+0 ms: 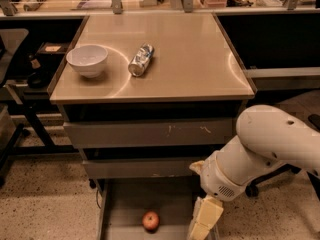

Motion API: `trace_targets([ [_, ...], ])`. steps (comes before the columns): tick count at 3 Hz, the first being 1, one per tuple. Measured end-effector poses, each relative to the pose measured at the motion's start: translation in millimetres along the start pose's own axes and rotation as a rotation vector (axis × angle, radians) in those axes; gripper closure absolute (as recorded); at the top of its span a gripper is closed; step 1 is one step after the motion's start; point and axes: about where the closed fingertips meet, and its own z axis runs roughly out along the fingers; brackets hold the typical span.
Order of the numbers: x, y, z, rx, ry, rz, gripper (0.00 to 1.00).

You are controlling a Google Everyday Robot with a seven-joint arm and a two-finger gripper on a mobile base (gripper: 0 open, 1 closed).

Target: Pick apple from bottom drawer and place on counter

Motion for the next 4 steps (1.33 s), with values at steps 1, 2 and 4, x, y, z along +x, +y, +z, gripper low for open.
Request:
trace_targets([
  [1, 5.4, 8.2, 59.2, -0.056, -0.071, 0.074, 0.0],
  [2, 14.4, -4.4, 119.0, -0.07, -0.148, 0.167, 0.0],
  [4, 21.5, -25.4, 175.3, -0.085, -0.21, 0.242, 0.0],
])
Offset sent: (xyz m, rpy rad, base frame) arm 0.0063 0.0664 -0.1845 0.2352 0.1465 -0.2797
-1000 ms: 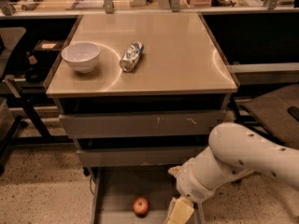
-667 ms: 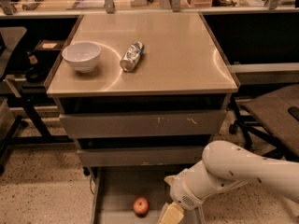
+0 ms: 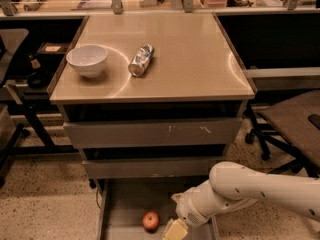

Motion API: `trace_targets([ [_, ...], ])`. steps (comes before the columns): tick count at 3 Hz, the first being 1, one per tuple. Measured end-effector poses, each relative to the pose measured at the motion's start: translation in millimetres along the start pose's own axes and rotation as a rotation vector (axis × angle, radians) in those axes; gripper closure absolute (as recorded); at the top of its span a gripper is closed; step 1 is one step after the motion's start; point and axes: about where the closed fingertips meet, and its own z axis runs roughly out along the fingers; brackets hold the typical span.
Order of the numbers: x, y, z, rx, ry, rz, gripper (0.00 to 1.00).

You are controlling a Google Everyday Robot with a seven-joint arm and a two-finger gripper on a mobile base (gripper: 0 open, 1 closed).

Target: Pick apple from bottom drawer and place on counter

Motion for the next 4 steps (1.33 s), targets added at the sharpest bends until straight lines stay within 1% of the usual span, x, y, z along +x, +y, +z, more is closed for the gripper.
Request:
trace_targets([
  [1, 7.1, -1.9, 7.5, 0.006, -0.01, 0.009, 0.0],
  [2, 26.4, -31.9, 27.7, 0.028, -0.032, 0.038, 0.0],
  [3, 75.3, -99.4, 66.3, 0.01, -0.149, 0.123, 0.0],
  [4, 75.3, -99.4, 66.4, 0.01, -0.15, 0.123, 0.0],
])
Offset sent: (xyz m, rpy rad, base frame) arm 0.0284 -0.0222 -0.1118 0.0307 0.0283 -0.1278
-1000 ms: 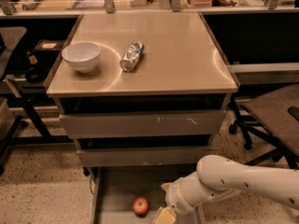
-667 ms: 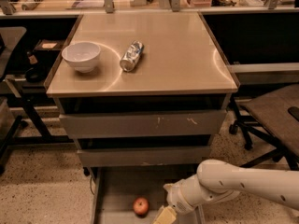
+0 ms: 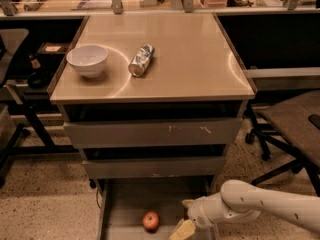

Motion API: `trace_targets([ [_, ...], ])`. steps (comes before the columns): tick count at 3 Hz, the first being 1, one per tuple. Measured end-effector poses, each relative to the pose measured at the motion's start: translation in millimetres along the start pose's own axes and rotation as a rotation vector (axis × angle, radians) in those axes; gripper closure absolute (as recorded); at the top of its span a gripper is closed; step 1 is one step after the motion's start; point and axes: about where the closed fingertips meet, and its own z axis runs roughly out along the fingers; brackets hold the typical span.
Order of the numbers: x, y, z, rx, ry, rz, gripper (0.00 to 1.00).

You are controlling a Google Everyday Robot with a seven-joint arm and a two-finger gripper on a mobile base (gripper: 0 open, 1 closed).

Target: Pick apple from bottom drawer and place on counter

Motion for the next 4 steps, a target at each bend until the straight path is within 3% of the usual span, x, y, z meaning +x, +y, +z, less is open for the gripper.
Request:
trace_targets([
  [1, 9.2, -14.5, 23.7, 0.012, -0.054, 0.013, 0.0],
  [2, 9.9, -66.0, 87.6, 0.035, -0.148, -0.006, 0.0],
  [3, 9.9, -66.0, 87.7, 0.034, -0.148, -0.006, 0.0],
  [4, 13.4, -70.7, 114.4, 0.039, -0.179, 0.003, 0.0],
])
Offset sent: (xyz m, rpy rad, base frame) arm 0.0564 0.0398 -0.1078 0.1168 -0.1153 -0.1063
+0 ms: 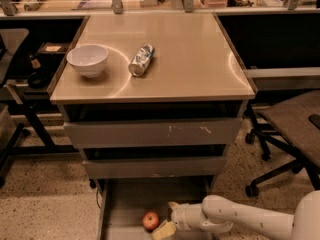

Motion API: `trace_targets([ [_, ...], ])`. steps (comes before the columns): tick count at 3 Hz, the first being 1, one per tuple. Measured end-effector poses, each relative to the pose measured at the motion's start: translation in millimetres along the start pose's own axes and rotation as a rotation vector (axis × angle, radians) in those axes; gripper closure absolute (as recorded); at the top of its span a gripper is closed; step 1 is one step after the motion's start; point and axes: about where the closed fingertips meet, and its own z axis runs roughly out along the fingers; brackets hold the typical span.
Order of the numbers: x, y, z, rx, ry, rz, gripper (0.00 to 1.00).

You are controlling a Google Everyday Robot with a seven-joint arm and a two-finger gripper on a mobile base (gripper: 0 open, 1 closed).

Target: Pick apple from bottom drawer and place on counter

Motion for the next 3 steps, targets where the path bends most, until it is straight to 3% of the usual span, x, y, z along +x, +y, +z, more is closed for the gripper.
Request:
trace_targets([
  [1, 2.5, -13.6, 26.8, 0.033, -0.035, -0.011, 0.0],
  [2, -5.9, -41.1, 55.5, 0.084, -0.09, -0.039, 0.0],
  [3, -5.5, -42.1, 56.1, 0.085, -0.091, -0.037, 0.0],
])
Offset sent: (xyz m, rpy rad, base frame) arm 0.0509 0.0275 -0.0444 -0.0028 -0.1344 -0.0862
